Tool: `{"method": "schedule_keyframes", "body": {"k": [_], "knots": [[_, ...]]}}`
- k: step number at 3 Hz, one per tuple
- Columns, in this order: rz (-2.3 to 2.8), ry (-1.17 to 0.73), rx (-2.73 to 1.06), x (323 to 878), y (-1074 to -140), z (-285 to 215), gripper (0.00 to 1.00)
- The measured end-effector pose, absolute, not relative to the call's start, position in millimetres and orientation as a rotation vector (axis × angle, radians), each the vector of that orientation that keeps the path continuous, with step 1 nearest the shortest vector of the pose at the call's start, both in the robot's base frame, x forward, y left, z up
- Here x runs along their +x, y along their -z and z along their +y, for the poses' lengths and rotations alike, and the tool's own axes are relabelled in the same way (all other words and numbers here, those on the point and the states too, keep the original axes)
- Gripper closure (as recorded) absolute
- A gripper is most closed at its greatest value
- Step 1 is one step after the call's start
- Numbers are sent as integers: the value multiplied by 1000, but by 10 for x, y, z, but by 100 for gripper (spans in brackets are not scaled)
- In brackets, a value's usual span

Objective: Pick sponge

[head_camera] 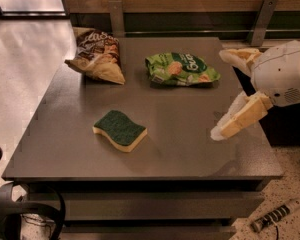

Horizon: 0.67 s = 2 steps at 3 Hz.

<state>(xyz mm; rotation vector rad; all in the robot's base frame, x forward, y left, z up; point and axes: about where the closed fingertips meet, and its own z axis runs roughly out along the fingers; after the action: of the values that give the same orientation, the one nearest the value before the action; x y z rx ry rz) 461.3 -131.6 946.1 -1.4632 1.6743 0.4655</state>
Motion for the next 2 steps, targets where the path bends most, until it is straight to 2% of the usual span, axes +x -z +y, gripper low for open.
{"method": "schedule_keyframes", "body": {"k": [1, 2], "knots": [[1530, -511, -1542, 4625, -9281, -993, 0], [1530, -511, -1542, 4625, -9281, -993, 0]]}}
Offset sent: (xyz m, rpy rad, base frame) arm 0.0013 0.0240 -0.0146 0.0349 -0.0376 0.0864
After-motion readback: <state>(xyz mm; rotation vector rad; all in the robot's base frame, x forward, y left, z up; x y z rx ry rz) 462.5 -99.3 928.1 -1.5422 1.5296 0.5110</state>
